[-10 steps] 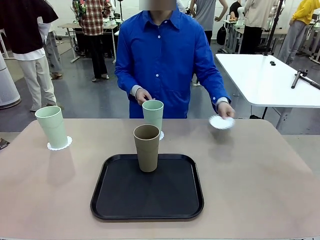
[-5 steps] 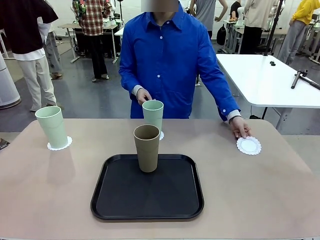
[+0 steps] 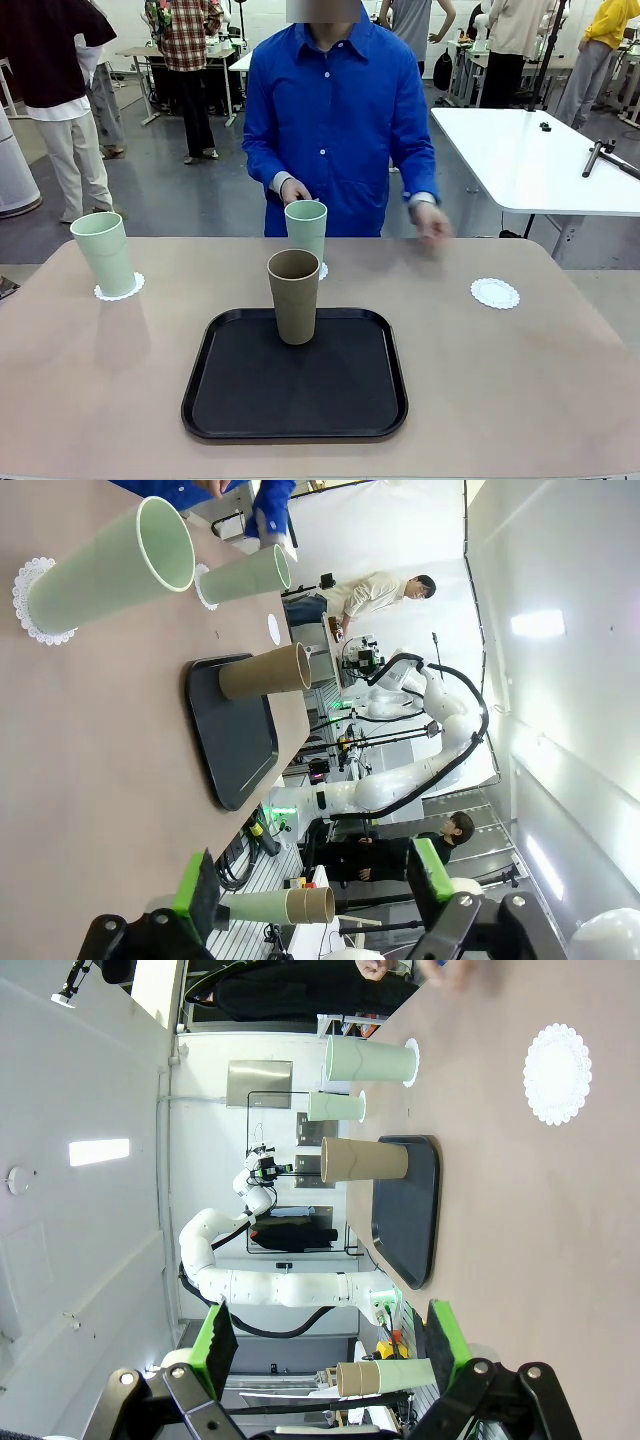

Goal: Place coasters on the table and set cups on them.
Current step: Take one Reusable plastic cup from the Flat Tray and place it on a coaster set by the human.

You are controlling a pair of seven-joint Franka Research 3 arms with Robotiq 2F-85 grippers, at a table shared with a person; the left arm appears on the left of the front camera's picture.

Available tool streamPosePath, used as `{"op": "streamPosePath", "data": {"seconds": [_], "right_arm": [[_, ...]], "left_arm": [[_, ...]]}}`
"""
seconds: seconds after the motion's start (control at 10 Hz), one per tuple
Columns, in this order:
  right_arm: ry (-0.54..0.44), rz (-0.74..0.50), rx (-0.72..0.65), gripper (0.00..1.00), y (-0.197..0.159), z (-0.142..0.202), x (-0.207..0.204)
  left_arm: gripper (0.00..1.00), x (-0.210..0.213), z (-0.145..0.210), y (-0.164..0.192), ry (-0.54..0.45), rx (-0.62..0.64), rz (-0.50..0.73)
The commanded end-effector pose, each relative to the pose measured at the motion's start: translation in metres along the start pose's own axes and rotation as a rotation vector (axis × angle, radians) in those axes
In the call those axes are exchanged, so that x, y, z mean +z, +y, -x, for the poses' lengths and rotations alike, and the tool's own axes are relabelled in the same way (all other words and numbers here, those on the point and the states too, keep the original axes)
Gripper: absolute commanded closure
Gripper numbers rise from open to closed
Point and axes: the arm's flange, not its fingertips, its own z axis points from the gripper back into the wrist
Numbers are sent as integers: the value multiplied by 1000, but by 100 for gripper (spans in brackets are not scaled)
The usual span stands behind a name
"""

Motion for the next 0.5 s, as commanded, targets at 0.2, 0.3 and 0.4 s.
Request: {"op": "streamPosePath", "data": {"seconds": [0.2, 0.3, 0.4], "right_arm": [[-1, 3, -10, 0, 1, 0, 1], [-1, 3, -10, 0, 1, 0, 1], [-1, 3, -10, 0, 1, 0, 1]], "left_arm": [[0, 1, 0, 0, -14, 0, 2], [0, 1, 0, 0, -14, 0, 2], [0, 1, 0, 0, -14, 0, 2]]}}
